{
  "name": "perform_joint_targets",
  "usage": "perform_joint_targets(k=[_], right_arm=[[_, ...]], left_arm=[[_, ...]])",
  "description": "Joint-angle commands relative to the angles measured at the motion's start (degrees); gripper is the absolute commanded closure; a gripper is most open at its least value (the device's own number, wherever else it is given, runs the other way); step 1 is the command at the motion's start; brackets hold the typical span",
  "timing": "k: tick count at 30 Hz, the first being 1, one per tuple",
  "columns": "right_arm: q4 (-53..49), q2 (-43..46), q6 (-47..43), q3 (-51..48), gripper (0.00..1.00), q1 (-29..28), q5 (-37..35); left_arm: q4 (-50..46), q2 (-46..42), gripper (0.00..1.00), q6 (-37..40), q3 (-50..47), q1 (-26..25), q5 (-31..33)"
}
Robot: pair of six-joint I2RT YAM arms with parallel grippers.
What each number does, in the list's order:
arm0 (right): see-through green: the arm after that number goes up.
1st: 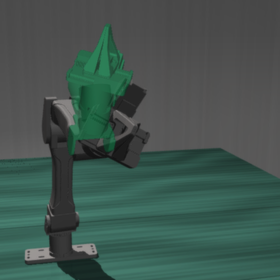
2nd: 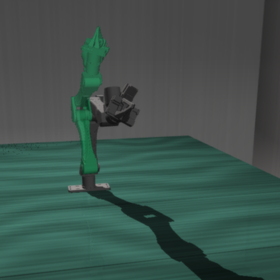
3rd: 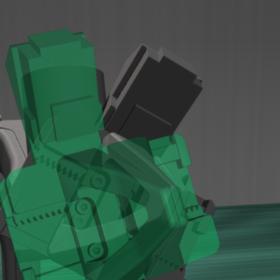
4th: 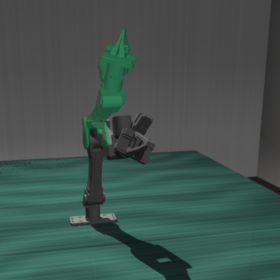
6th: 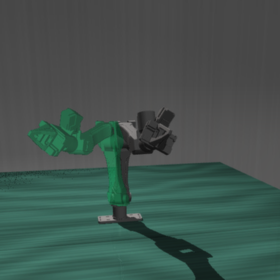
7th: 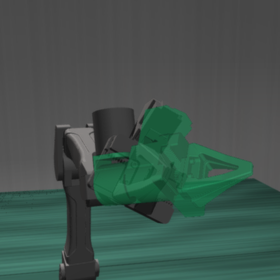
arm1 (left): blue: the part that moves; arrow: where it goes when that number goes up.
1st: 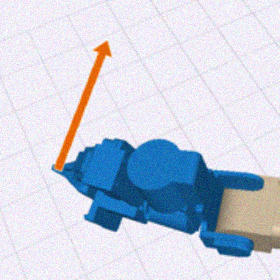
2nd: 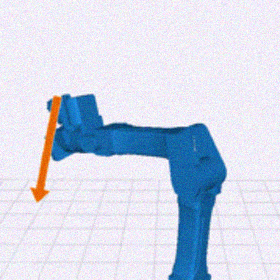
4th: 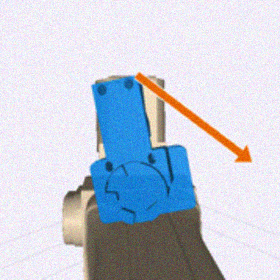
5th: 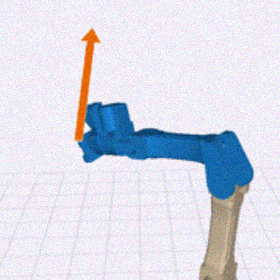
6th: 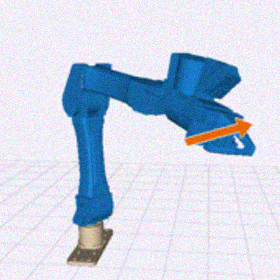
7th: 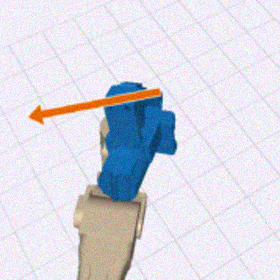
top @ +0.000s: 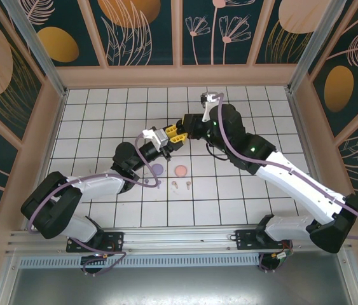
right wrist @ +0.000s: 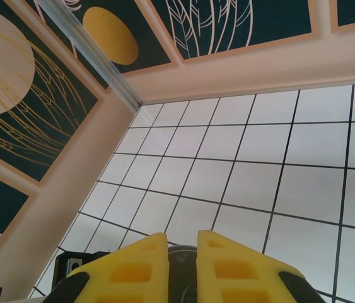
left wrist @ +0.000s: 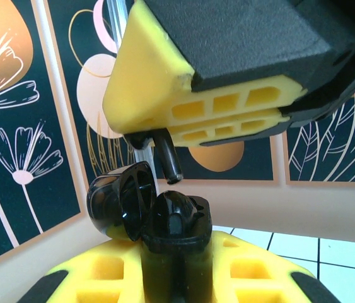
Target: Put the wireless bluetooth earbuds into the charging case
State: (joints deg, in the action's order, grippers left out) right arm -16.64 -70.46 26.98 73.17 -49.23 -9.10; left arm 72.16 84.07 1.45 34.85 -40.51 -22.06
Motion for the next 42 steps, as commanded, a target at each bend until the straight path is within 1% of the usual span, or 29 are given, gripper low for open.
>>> perform_joint_targets(k=[1,13,22,35,37,42], right_arm=[[1.7,0.2,0.2,-1.3,0.86,-0.6,-0.5],[1.3,0.9,0.4,-4.1,0.87,-0.6,-3.3],[3.7,4.1,0.9,-6.5,0.87,-0.6,-3.1],[3.5,2.7,1.5,-7.4,0.88,-1.3,-1.7],[3.2,2.3,1.4,-7.4,0.90,-1.6,-1.8],[2.0,1.5,0.2,-7.5,0.90,-3.2,-3.4]], left_arm=[[1.2,-0.1,1.00,-0.1,1.5,-0.3,-0.2],[1.1,-0.8,1.00,0.2,1.3,-0.3,-0.2],[0.9,-1.1,1.00,-0.1,1.2,-0.3,-0.1],[1.3,-1.3,1.00,-0.7,1.3,-0.3,-0.3],[1.4,-1.3,1.00,-0.7,1.3,-0.3,-0.2],[1.4,-1.3,1.00,-0.7,1.3,-0.3,0.0]])
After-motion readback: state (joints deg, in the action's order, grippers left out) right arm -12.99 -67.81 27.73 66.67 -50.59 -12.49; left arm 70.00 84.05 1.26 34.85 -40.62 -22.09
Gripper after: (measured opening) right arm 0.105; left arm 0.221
